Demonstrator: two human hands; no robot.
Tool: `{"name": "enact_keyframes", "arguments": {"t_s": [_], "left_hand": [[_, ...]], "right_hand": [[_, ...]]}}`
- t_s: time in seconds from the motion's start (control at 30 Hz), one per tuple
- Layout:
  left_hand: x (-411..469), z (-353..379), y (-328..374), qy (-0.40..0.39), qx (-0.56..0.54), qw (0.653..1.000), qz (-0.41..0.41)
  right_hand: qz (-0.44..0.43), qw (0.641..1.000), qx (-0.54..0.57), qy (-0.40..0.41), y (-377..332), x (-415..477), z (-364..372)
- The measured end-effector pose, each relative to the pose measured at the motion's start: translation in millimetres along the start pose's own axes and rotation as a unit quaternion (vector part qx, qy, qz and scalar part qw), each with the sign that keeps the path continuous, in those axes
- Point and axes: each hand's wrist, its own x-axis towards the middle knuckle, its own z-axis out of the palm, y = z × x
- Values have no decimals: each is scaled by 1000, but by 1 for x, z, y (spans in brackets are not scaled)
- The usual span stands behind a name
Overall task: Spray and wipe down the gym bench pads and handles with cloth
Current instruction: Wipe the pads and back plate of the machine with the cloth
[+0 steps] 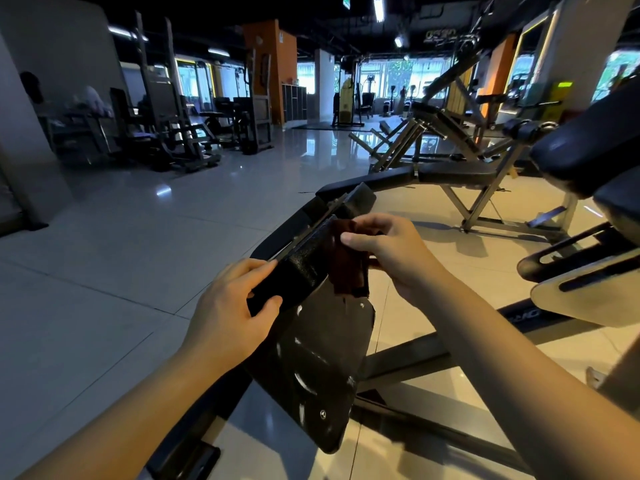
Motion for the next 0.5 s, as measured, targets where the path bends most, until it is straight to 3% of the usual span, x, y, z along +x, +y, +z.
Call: {"name": "enact_keyframes", "arguments": {"t_s": [0.13,0.27,0.4,0.5], "left_hand": [[3,-3,8,26,-9,1000,-7],[3,-5,40,74,-33,995,51],[-5,7,74,-61,-130,988,-48],[-14,16,85,-112,-167,978,-62]], "right_hand": [[80,994,65,33,5,-11,-17],[98,989,100,56,-1,-34,-18],[107,988,97,46,-3,-61,-12],[110,990,70,54,-6,-76,-6]]}}
